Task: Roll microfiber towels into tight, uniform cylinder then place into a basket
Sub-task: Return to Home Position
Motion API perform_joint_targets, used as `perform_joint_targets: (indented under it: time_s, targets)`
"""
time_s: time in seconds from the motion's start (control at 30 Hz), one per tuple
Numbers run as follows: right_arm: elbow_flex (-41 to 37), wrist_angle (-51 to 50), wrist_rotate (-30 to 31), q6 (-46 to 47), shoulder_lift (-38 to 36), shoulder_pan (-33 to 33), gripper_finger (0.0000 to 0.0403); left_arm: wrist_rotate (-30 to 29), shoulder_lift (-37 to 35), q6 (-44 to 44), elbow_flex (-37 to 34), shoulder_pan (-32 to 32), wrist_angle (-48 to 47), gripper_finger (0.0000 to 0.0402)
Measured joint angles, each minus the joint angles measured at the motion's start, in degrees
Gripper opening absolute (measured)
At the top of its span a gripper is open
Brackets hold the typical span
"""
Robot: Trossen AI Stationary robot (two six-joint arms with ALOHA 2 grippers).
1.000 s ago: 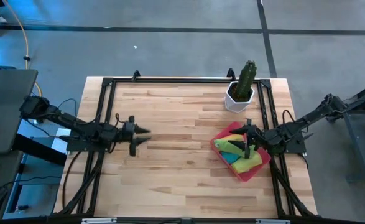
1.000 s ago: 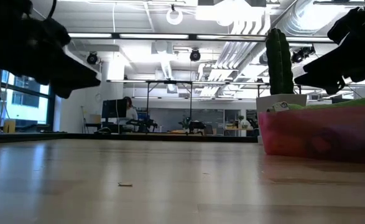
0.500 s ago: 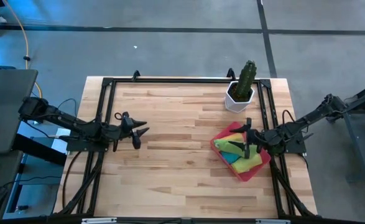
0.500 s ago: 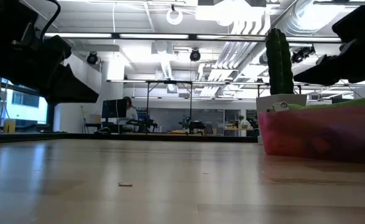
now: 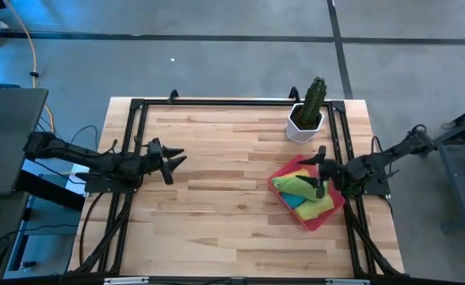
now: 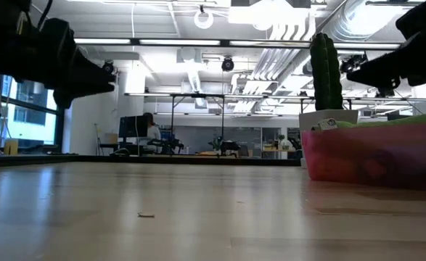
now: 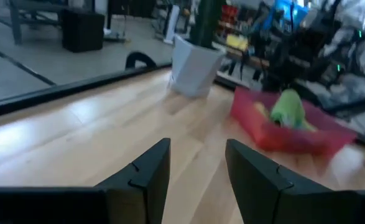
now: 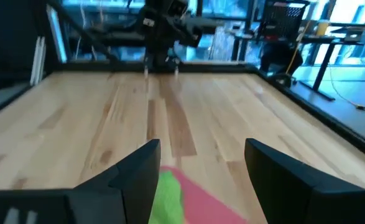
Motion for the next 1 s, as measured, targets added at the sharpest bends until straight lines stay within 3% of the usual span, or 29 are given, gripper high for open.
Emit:
perform_joint_targets:
  time_s: [0.3,0.6,1.0]
  targets:
    - [0.0,-3.49,-5.07,-0.02,-11.41,-11.43,0.0226,0.07,-7.28,0.03,-0.02,8.43,0.03,0.0145]
    - [0.0,-4.27,-5.15,-0.04,-11.51,-26.42,0.0226,0.03,-10.54,0.02,-0.02,21.16,0.01,0.0145]
    - [0.0,-4.3,-5.19,-0.03,-11.53,-43.55,0.0226,-0.19,-22.7,0.03,-0.02,33.4,0.01,0.0145]
